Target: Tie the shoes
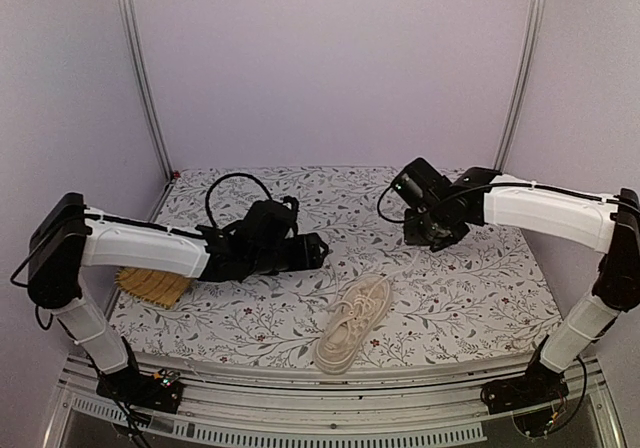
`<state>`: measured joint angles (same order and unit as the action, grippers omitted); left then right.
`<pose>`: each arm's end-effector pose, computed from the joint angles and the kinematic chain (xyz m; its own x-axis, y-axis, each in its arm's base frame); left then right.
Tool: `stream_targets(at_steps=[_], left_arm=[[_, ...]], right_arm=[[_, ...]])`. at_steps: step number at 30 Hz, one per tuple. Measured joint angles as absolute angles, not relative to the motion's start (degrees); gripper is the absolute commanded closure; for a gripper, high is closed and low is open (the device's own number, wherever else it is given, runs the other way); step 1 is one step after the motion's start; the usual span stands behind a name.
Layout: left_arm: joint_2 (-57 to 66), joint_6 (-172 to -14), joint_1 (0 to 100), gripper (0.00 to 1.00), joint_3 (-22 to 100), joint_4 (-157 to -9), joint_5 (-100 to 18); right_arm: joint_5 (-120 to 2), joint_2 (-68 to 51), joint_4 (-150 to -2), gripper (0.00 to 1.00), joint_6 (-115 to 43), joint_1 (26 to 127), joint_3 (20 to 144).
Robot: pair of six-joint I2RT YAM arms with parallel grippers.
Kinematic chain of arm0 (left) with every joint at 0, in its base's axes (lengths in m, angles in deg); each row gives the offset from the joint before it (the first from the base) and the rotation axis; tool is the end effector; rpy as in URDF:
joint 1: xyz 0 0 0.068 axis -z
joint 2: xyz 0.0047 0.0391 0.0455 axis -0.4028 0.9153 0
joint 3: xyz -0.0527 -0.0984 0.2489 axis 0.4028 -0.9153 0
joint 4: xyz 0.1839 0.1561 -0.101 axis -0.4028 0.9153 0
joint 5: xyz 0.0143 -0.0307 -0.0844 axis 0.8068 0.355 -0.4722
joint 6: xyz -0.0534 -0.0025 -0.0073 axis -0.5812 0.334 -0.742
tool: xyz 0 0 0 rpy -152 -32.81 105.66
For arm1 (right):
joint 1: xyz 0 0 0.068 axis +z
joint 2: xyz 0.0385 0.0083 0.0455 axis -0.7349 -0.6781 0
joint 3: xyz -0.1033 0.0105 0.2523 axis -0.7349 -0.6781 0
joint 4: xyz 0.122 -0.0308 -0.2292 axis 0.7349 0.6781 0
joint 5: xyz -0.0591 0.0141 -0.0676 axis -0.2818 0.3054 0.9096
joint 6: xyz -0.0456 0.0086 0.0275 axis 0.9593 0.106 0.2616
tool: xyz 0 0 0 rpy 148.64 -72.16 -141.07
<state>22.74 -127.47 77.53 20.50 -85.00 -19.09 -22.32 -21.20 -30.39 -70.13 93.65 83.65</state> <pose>0.2141 -0.2781 0.2040 -0.7213 -0.2023 -0.6625 0.2175 0.8419 -0.4939 0.2464 0.2336 0.2708 -0.7791 0.0187 -0.6266 0.0389 0.9991 -0.0186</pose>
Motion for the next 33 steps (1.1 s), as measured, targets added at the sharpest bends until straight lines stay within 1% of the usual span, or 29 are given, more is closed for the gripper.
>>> stream_targets(at_steps=[3,5,11,15,17,20,23,26,29,32,33], left_arm=[[29.5,-126.5,79.1,0.38,27.4,-82.4,-19.5],[33.4,-125.9,79.8,0.40,30.9,-80.5,-19.7],[43.2,-125.5,81.1,0.44,38.8,-74.2,-20.4],[48.9,-125.9,81.2,0.46,43.3,-70.1,-19.8],[51.2,-125.9,81.5,0.50,46.3,-67.8,-18.6],[53.4,-125.9,81.8,0.58,50.6,-64.4,-16.9],[54.1,-125.9,82.1,0.66,51.8,-62.0,-15.4],[54.3,-126.1,82.2,0.72,52.3,-60.4,-14.6],[54.6,-126.4,82.2,0.85,52.8,-59.3,-14.0],[54.8,-126.8,82.1,1.00,53.0,-59.1,-14.0],[54.8,-127.0,82.0,1.00,52.9,-59.2,-14.0]], right_arm=[[-21.9,-16.0,-27.6,0.98,-72.9,93.6,76.0],[-22.1,-12.6,-25.7,0.98,-74.6,93.6,71.0],[-25.6,-3.3,-25.6,0.98,-77.8,93.6,60.2],[-28.4,-0.1,-28.5,0.98,-78.4,93.7,55.4],[-30.1,0.5,-30.5,0.98,-78.4,93.7,53.2],[-32.1,0.6,-32.7,0.98,-78.1,93.7,51.1],[-33.5,1.0,-34.7,0.98,-77.7,93.7,49.7],[-34.1,1.8,-36.0,0.98,-77.1,93.7,48.7],[-34.7,2.5,-37.6,0.98,-76.5,93.7,48.2],[-35.5,3.3,-40.0,0.98,-75.7,93.7,46.9],[-36.0,3.4,-40.9,0.98,-75.5,93.7,46.2]])
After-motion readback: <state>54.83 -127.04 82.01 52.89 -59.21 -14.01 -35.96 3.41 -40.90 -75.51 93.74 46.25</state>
